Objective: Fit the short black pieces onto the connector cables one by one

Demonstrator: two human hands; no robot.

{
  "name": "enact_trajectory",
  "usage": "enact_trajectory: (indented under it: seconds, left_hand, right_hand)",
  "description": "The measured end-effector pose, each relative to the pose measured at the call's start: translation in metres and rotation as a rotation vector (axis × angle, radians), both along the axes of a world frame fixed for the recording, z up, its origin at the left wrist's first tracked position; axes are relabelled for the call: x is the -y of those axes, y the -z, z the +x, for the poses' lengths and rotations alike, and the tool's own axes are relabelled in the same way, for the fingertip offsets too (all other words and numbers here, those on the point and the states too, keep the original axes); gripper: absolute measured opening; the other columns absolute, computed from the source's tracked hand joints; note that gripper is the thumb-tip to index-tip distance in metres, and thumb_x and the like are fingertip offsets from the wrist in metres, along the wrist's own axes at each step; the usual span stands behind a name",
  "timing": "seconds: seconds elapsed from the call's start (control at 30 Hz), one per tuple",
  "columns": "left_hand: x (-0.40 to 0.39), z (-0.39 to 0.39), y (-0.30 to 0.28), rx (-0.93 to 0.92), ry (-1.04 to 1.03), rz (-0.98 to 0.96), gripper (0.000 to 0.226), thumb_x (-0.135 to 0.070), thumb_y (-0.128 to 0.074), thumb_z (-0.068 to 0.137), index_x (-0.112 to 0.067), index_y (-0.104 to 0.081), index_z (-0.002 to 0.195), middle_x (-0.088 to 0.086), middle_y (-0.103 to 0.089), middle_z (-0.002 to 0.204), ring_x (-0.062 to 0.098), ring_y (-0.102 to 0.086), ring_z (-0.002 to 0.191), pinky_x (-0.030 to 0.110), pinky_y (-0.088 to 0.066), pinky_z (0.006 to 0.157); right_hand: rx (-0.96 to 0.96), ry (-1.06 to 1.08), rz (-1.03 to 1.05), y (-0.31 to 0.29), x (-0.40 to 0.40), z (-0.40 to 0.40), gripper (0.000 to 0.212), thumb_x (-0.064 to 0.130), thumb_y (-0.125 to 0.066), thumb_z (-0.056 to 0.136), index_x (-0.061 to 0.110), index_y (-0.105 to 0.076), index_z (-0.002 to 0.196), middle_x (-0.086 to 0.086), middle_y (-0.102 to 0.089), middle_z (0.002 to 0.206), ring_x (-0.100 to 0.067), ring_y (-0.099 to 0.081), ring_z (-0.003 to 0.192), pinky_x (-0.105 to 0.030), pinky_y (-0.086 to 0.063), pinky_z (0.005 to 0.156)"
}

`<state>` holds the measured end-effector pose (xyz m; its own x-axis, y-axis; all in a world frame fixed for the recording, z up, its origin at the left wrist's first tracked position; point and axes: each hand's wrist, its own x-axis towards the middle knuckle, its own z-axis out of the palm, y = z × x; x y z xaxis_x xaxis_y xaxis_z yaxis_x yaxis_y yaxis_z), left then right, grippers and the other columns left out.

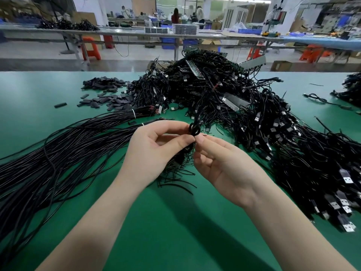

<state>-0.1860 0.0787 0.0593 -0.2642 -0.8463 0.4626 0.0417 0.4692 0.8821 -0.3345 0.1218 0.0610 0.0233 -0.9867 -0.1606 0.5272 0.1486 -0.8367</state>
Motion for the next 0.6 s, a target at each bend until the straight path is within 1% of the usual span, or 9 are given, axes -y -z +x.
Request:
enact_trajectory:
  seconds: [0.07,0.13,0.23,0.27,0.33,0.37,0.47,0.53,0.6]
  left_hand:
    - [-0.001,-0.002,0.000,-0.012,-0.005,0.001,0.014,-0.031,-0.073,0.070,-0.037,-0.074,0.083,-0.018,-0.075,0.085,0.000,-0.071,0.077,0.010,-0.051,0.070]
    - [-0.003,-0.006,0.000,-0.010,-0.026,0.013,0.014,-0.033,-0.071,0.071,-0.034,-0.069,0.085,-0.021,-0.073,0.082,-0.003,-0.069,0.073,0.008,-0.050,0.068]
    - [-0.004,-0.009,0.002,0.045,-0.081,0.028,0.004,-0.034,-0.069,0.080,-0.033,-0.067,0.084,-0.023,-0.071,0.075,-0.006,-0.066,0.068,0.005,-0.046,0.065]
    - [-0.004,-0.009,0.002,0.057,-0.089,0.036,0.002,-0.030,-0.069,0.084,-0.031,-0.068,0.083,-0.022,-0.069,0.069,-0.007,-0.063,0.063,0.005,-0.044,0.062]
    - [-0.003,-0.007,0.002,0.044,-0.065,0.097,0.008,-0.028,-0.069,0.088,-0.026,-0.072,0.080,-0.018,-0.066,0.061,-0.005,-0.058,0.055,0.007,-0.042,0.057]
    - [-0.002,-0.006,0.001,0.029,-0.026,0.172,0.013,-0.032,-0.071,0.086,-0.024,-0.074,0.077,-0.014,-0.065,0.061,-0.003,-0.056,0.055,0.011,-0.043,0.056]
    - [-0.002,-0.002,-0.001,0.041,0.129,0.478,0.024,-0.049,-0.071,0.072,-0.025,-0.076,0.070,-0.007,-0.062,0.063,0.006,-0.055,0.056,0.022,-0.043,0.055]
    - [0.000,-0.001,-0.001,0.082,0.149,0.557,0.026,-0.051,-0.069,0.067,-0.026,-0.075,0.066,-0.005,-0.066,0.068,0.006,-0.059,0.058,0.022,-0.043,0.055]
    - [0.002,0.000,0.001,0.105,0.142,0.521,0.027,-0.049,-0.068,0.071,-0.024,-0.077,0.070,-0.003,-0.072,0.075,0.008,-0.066,0.063,0.021,-0.047,0.056]
  right_hand:
    - [0.006,0.062,-0.067,-0.001,-0.001,0.003,0.007,0.019,-0.075,0.065,0.016,-0.077,0.071,0.004,-0.066,0.070,-0.006,-0.058,0.061,-0.016,-0.053,0.064]
    - [-0.152,0.175,-0.195,0.003,-0.002,0.005,0.001,0.015,-0.074,0.073,0.015,-0.074,0.072,0.005,-0.067,0.069,-0.006,-0.059,0.063,-0.017,-0.052,0.064]
    - [-0.623,0.400,-0.419,0.010,-0.001,0.005,0.009,0.009,-0.070,0.086,0.017,-0.069,0.081,0.010,-0.068,0.069,-0.002,-0.060,0.063,-0.015,-0.048,0.063]
    - [-0.721,0.436,-0.479,0.012,0.000,0.004,0.010,0.009,-0.069,0.087,0.018,-0.068,0.081,0.010,-0.068,0.070,-0.001,-0.061,0.064,-0.013,-0.047,0.062]
    - [-0.871,0.478,-0.599,0.016,0.002,0.004,0.009,0.009,-0.068,0.088,0.016,-0.067,0.084,0.010,-0.068,0.073,-0.003,-0.062,0.068,-0.013,-0.045,0.064]
    - [-1.010,0.528,-0.705,0.017,0.003,0.002,0.007,0.007,-0.067,0.088,0.013,-0.068,0.085,0.009,-0.068,0.075,-0.005,-0.061,0.071,-0.016,-0.046,0.066]
    - [-1.556,0.660,-1.176,0.020,0.008,-0.011,0.010,-0.007,-0.062,0.086,-0.002,-0.070,0.084,-0.010,-0.066,0.080,-0.026,-0.059,0.073,-0.032,-0.048,0.073]
    - [-1.665,0.653,-1.315,0.020,0.010,-0.017,0.017,-0.011,-0.055,0.088,-0.005,-0.070,0.084,-0.014,-0.065,0.080,-0.032,-0.058,0.070,-0.038,-0.048,0.070]
    - [-1.665,0.627,-1.320,0.021,0.011,-0.019,0.019,-0.013,-0.053,0.087,-0.005,-0.071,0.087,-0.015,-0.065,0.082,-0.032,-0.058,0.070,-0.037,-0.048,0.070]
